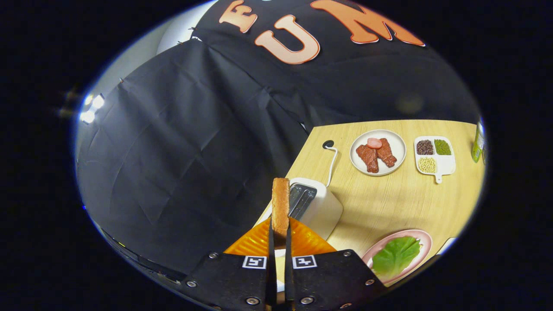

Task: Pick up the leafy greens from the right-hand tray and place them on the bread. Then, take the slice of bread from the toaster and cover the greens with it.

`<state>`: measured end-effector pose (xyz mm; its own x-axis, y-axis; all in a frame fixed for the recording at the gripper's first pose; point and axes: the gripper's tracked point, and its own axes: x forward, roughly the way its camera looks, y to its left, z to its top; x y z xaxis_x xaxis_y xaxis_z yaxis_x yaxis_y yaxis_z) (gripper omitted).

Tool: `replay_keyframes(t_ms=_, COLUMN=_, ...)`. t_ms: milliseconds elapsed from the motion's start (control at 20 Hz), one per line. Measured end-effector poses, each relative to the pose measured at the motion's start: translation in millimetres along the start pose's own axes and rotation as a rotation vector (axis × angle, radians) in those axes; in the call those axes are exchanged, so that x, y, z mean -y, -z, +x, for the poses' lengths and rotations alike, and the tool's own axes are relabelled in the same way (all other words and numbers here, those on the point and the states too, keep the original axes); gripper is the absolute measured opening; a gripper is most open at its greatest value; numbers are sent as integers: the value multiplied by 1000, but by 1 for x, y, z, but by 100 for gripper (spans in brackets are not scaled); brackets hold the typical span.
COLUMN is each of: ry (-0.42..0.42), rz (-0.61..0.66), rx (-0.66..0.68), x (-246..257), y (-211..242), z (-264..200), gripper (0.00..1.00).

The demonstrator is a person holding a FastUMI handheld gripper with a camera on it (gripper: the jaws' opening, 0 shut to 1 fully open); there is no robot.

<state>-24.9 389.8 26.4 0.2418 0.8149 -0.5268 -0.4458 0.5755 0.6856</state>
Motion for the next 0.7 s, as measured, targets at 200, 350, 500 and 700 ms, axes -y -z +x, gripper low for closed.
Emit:
replay_keyframes(t_ms=200, ry=-36, rz=53, rx=28, x=25, y=13, z=-18, gripper=7)
replay_keyframes(t_ms=350, ry=-42, rz=66, rx=74, x=41, y=15, z=-38, gripper=7)
replay_keyframes(t_ms=500, ry=-53, rz=93, rx=94, x=61, y=25, z=-52, gripper=7)
replay_keyframes(t_ms=700, ry=-59, rz=126, rx=119, x=84, y=37, z=-63, gripper=7)
